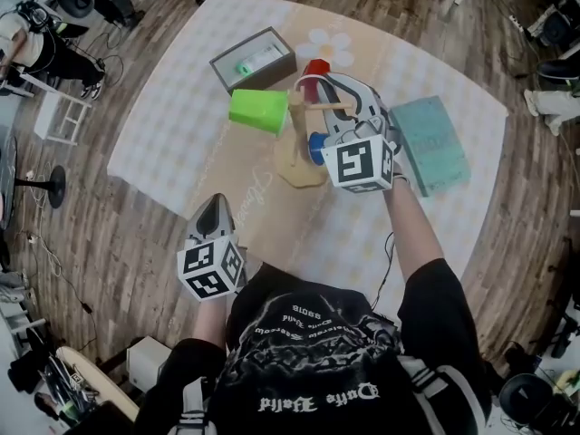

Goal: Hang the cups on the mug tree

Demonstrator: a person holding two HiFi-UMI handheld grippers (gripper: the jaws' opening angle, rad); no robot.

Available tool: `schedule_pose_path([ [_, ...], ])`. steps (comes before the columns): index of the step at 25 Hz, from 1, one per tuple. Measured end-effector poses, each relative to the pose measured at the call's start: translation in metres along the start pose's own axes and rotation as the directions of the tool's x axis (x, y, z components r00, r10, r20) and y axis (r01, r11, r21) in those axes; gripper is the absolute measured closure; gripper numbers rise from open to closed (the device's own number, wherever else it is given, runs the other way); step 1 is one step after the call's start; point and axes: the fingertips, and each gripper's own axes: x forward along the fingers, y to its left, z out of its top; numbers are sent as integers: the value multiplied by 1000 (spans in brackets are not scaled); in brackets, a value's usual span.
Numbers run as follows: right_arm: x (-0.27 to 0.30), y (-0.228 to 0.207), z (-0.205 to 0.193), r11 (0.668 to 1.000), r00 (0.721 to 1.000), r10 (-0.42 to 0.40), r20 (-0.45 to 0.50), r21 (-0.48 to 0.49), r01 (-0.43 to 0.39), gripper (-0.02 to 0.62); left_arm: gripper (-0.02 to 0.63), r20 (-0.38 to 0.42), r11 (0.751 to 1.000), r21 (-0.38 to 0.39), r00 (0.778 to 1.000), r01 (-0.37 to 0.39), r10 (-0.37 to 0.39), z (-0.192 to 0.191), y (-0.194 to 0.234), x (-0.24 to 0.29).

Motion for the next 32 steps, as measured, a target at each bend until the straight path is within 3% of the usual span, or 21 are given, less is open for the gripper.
schedule_pose_path([
  [9,-11,9,1,999,1000,9,2,-49,-9,560,586,0,1000,-2,1000,8,-8,-3,-4,-3],
  [15,-19,23,8,989,999,11,37,-150,-5,558,586,6,1000,-5,1000,5,-5,-3,-3,-4],
  [32,-35,35,9,972,998,19,52,-237,-6,546,586,13,1000,-7,1000,8,-8,0,-7,-8],
])
